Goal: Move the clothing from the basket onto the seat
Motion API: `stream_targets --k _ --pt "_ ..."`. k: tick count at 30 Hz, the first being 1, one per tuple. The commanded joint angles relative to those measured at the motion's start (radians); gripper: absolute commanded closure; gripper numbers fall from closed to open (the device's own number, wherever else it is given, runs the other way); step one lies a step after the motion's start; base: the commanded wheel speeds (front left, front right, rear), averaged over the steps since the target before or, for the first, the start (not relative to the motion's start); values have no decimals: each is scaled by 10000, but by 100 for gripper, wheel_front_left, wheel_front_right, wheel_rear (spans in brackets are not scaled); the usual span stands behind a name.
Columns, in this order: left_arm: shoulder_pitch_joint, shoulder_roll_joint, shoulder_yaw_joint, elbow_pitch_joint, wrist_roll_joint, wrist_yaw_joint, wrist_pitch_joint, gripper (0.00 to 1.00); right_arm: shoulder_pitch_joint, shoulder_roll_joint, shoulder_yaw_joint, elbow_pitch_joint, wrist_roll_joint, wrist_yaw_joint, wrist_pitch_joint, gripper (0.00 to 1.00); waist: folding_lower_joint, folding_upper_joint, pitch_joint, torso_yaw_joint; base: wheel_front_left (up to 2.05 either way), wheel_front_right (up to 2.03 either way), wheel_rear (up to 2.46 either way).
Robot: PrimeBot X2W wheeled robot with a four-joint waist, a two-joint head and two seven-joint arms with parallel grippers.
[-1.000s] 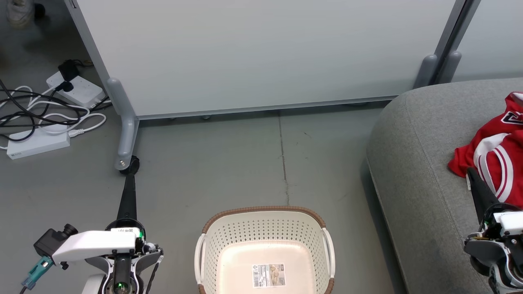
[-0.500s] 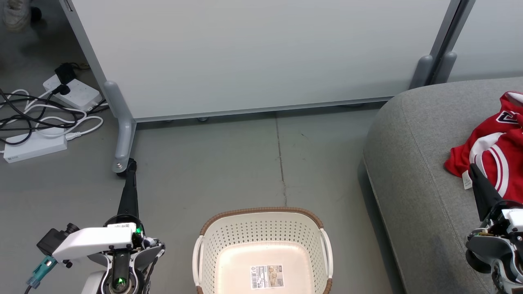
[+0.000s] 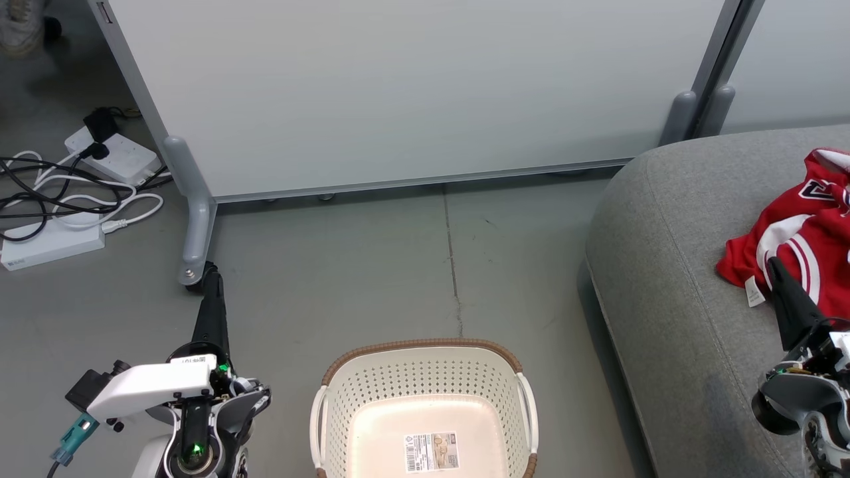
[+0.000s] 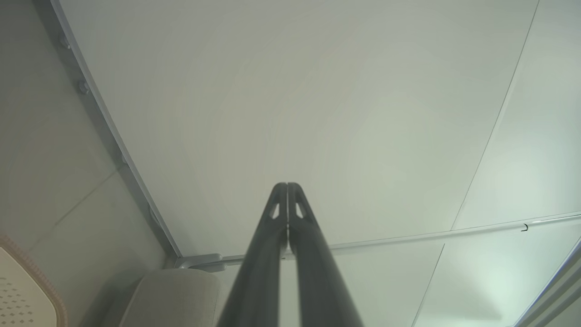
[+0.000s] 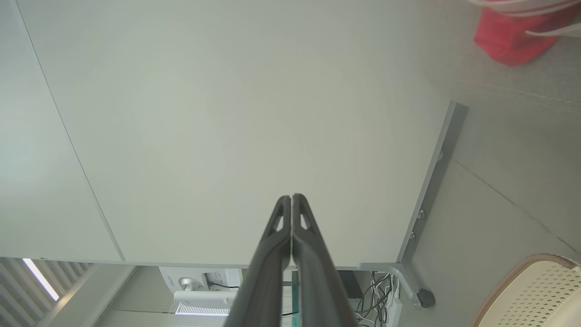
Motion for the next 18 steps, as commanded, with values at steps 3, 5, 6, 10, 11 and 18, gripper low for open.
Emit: stream_targets --k 3,5,6,10,11,18 --pt "-154 26 -3 29 -91 -64 -2 100 -84 -79 -12 9 44 25 33 100 0 0 0 -1 0 0 0" --pt "-154 26 -4 28 -92 -64 -2 100 -84 -79 -12 9 44 25 33 100 0 0 0 -1 0 0 0" --pt "-154 26 -4 28 -92 -64 -3 100 -84 -80 -10 9 44 25 33 100 0 0 0 -1 0 0 0" --pt "-154 26 -4 28 -92 -64 -3 100 -84 -80 -11 9 45 25 32 100 0 0 0 -1 0 0 0" --pt "-154 26 -4 28 -92 -64 -3 100 -84 -80 -10 9 45 25 32 100 0 0 0 -1 0 0 0" --pt "-154 26 -5 26 -93 -64 -3 100 -84 -81 -12 9 46 25 31 100 0 0 0 -1 0 0 0"
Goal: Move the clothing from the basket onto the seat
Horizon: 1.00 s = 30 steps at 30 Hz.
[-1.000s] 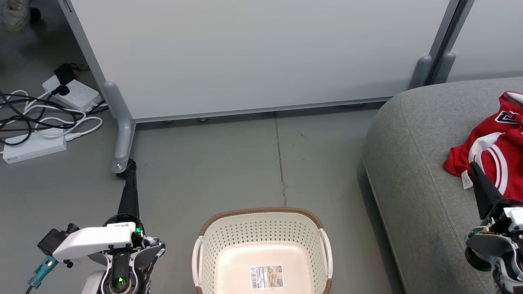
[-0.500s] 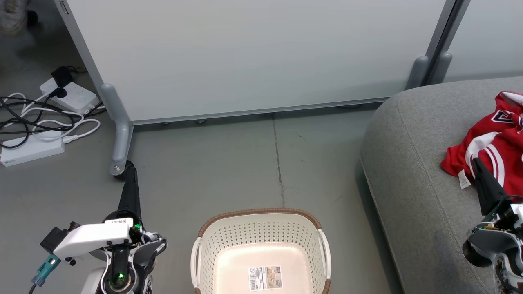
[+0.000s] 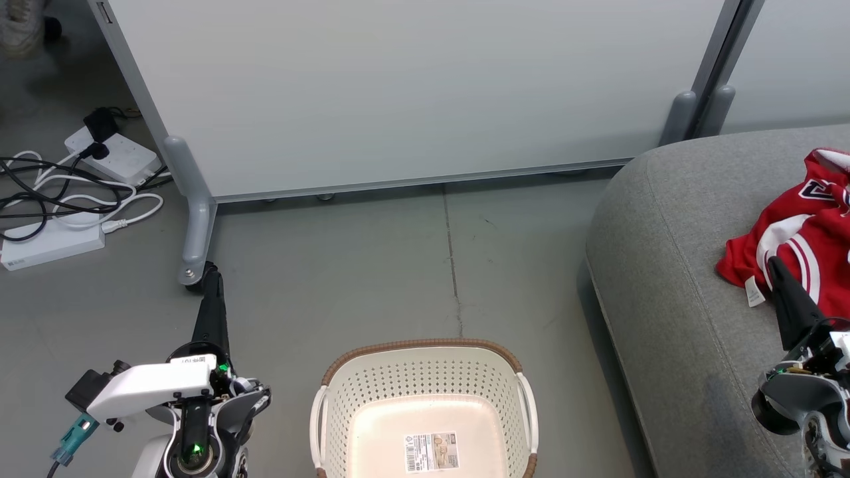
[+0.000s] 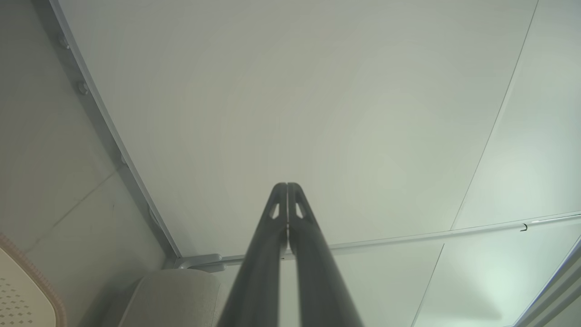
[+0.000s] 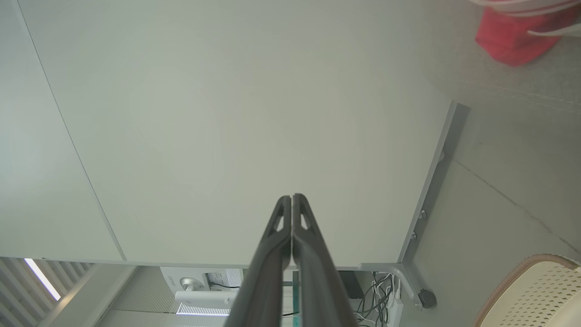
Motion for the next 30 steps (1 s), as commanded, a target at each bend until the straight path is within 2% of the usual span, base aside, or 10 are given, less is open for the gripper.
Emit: stream_targets --k 1,30 --pt "-138 30 1 18 -74 -53 -3 100 -56 -77 -4 -1 13 25 31 100 0 -1 0 0 0 0 0" --pt "-138 30 -2 15 -75 -53 -5 100 -55 -79 0 -1 16 25 29 100 0 -1 0 0 0 0 0"
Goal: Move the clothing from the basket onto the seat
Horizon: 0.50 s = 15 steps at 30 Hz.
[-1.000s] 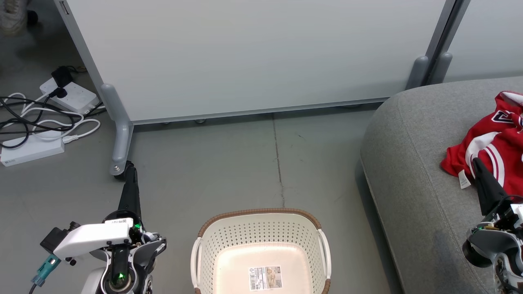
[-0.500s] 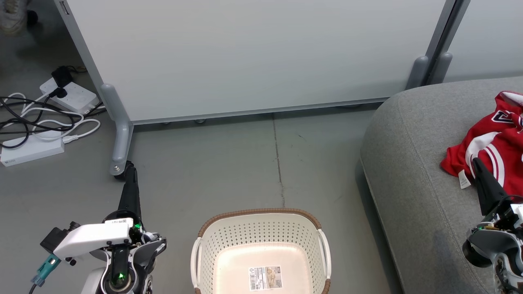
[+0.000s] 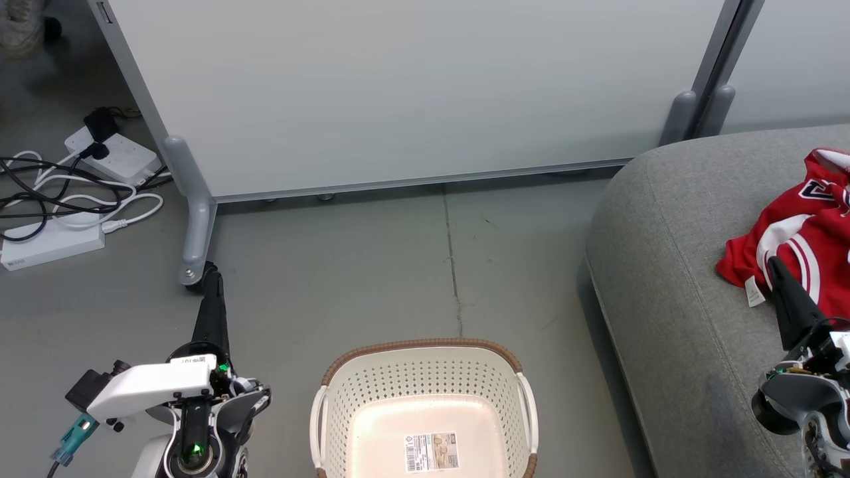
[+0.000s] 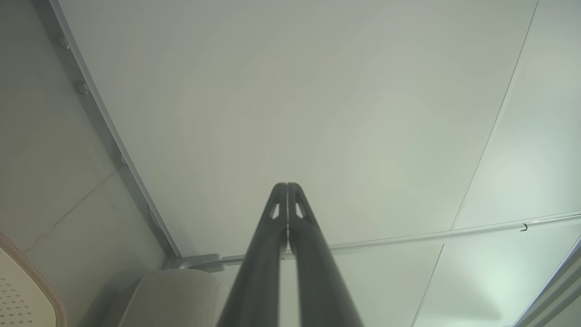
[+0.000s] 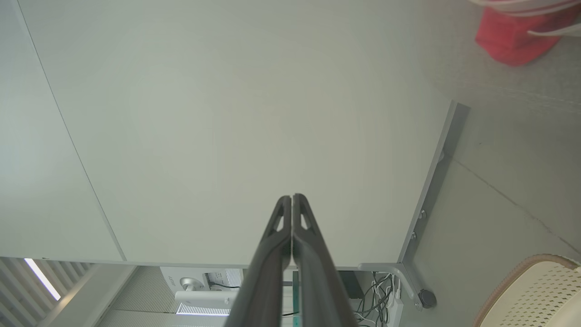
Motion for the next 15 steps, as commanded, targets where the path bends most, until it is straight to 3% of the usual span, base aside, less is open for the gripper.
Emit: stream_targets --k 1,15 --pt "-138 30 -2 15 -75 -53 -5 100 -55 -79 0 -1 16 25 29 100 0 0 0 0 0 0 0" --pt "-138 30 -2 15 -76 -52 -6 100 -55 -79 4 -1 16 25 29 100 0 0 0 0 0 0 0"
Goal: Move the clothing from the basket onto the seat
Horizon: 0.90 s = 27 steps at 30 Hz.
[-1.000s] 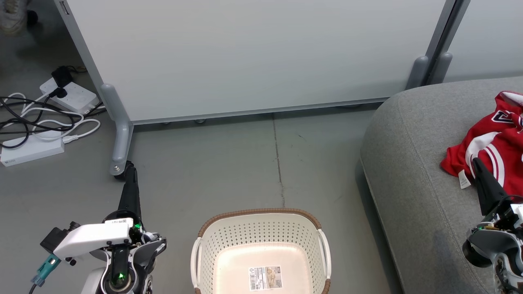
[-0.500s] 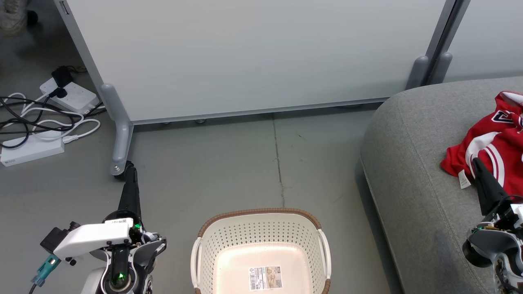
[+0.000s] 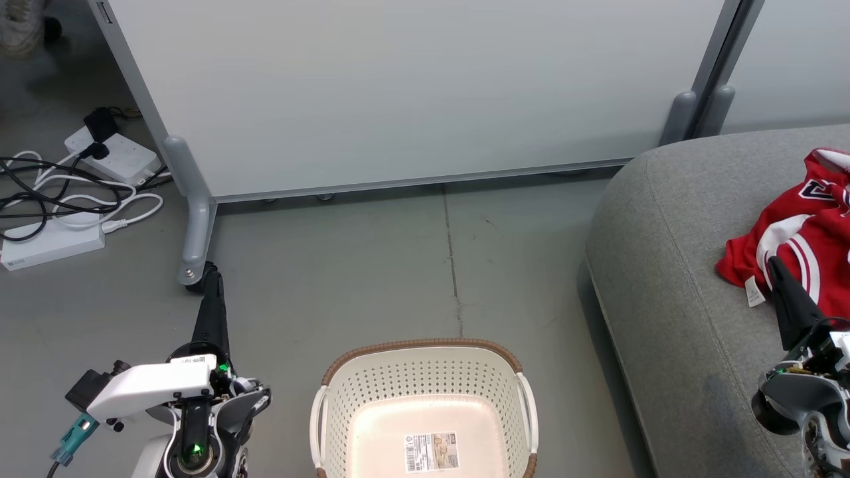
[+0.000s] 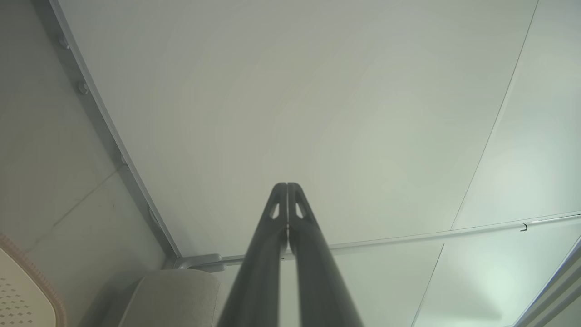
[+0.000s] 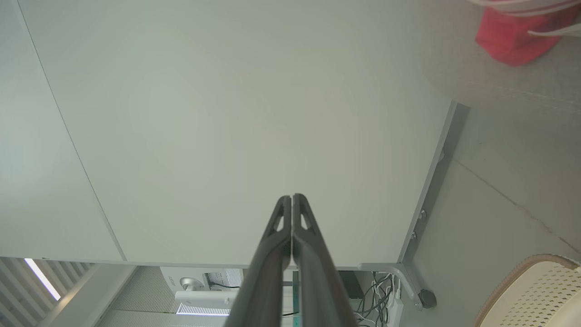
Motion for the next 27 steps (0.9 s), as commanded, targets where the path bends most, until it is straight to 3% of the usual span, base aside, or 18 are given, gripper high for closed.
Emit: stream_targets --k 1,27 --pt "-138 30 -2 15 -76 -53 -6 100 -55 -79 0 -1 16 25 29 100 0 0 0 0 0 0 0" --pt "-138 30 -2 13 -77 -52 -7 100 -55 -81 3 -2 17 25 28 100 0 0 0 0 0 0 0"
